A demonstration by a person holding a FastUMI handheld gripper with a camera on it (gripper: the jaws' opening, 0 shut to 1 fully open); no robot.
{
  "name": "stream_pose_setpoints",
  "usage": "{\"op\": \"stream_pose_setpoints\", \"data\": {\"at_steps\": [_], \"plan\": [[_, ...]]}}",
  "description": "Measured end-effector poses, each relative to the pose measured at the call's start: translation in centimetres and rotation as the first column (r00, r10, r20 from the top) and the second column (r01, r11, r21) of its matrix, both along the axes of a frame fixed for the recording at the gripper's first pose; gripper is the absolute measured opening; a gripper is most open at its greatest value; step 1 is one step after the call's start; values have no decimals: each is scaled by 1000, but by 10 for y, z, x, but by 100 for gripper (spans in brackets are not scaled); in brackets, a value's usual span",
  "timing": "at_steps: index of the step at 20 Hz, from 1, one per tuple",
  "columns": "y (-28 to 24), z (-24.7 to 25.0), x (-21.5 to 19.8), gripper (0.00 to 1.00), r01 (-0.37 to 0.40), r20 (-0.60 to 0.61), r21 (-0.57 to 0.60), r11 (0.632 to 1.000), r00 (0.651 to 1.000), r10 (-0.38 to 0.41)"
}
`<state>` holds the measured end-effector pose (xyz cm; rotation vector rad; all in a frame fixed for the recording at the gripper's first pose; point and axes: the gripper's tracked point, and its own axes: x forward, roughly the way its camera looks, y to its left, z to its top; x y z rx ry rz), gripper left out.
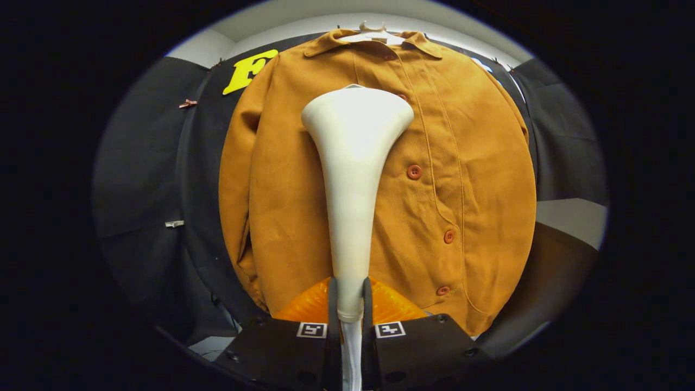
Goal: Iron the clothes twice with a garment steamer, once on the left side and once on the right side.
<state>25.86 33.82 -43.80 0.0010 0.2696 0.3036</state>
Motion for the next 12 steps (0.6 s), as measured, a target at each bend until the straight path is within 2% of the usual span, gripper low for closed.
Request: {"op": "stream_pose_setpoints", "data": {"at_steps": [7, 11, 12], "plan": [[0, -3, 3, 17, 71, -33, -12, 997, 997, -72], [3, -5, 4, 21, 98, -26, -15, 995, 995, -98], [2, -5, 5, 26, 104, -24, -9, 995, 994, -104]]}}
